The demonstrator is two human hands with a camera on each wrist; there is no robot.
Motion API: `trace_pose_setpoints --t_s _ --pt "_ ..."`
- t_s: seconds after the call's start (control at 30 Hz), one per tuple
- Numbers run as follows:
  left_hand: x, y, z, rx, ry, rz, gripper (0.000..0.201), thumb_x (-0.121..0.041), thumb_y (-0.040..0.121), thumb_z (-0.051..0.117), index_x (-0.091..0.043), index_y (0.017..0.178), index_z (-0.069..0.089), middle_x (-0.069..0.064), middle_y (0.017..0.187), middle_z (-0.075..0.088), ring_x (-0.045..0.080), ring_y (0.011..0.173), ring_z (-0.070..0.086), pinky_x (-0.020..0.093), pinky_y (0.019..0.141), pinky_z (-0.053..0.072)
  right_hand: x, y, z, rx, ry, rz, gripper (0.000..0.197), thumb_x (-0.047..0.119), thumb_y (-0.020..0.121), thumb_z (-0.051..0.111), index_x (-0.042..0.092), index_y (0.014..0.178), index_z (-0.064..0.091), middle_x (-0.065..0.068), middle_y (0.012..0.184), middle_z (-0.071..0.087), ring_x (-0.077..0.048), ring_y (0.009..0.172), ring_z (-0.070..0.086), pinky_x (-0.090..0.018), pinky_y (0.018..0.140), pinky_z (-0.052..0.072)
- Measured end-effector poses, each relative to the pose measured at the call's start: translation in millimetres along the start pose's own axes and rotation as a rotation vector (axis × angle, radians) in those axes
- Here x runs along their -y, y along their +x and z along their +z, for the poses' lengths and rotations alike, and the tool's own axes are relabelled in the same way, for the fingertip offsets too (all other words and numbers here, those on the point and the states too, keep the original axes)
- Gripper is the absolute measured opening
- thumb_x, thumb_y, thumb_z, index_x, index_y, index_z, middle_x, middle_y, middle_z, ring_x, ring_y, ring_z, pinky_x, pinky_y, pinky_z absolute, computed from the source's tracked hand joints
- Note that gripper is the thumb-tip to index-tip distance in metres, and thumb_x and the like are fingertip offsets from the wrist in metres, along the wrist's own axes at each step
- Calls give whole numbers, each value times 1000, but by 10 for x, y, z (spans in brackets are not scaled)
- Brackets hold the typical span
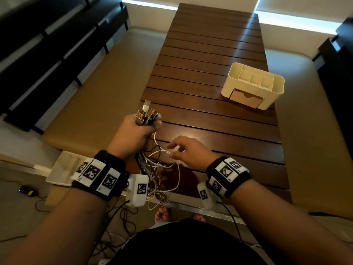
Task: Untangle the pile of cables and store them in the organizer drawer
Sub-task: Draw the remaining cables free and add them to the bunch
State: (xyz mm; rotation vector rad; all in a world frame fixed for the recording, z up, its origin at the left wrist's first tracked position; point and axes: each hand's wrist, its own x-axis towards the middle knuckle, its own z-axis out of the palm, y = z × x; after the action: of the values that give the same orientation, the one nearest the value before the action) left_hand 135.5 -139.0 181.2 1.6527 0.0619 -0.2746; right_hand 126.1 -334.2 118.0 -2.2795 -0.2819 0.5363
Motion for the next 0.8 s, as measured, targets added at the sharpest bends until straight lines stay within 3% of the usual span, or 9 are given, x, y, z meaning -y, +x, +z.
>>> trace_pose_setpoints --t_s 0.17,0.3,0.5,0.57,0.67,0.73,0.8 --pt "26 -44 -11 75 -30 3 10 -11 94 66 -19 88 66 0 57 38 11 43 32 23 40 30 33 250 156 115 -64 48 28 31 94 66 25 122 63 7 112 66 -10 99 62 -25 80 47" --pt "66 -37 -160 20 -60 1 11 -12 95 65 -21 88 66 2 61 35 11 43 28 22 41 28 -118 244 115 102 -123 84 2 27 93 67 26 92 68 9 93 67 -11 87 63 -25 69 46" --pt "126 97 -627 -146 -183 -7 18 -11 94 63 -26 85 65 4 70 36 7 41 27 18 39 24 -560 -69 -198 61 -15 346 14 23 95 62 25 107 69 0 94 71 -14 79 67 -26 69 55" --pt "129 134 -740 -197 -213 -9 17 -13 90 67 -29 84 68 -2 66 40 5 41 28 18 39 25 -613 -190 -270 176 42 367 15 19 95 62 26 104 71 -2 97 73 -17 84 70 -29 76 58" --pt "131 159 -742 -159 -221 -1 18 -13 91 66 -29 85 67 -5 63 40 6 41 28 19 39 25 -600 -298 -275 527 -135 386 14 19 88 71 32 92 77 7 102 74 -15 98 66 -35 91 52" --pt "122 160 -652 -107 -216 4 22 -8 96 60 -28 87 65 -5 61 35 7 42 26 19 40 23 -520 -340 -294 637 -207 430 15 21 86 74 34 93 78 13 106 72 -11 102 62 -32 92 47" --pt "105 148 -557 -68 -193 6 22 -7 97 59 -26 86 63 -2 63 30 9 44 23 21 42 20 -426 -338 -381 634 -253 449 19 23 87 74 32 104 77 14 109 71 -9 99 59 -28 83 46"
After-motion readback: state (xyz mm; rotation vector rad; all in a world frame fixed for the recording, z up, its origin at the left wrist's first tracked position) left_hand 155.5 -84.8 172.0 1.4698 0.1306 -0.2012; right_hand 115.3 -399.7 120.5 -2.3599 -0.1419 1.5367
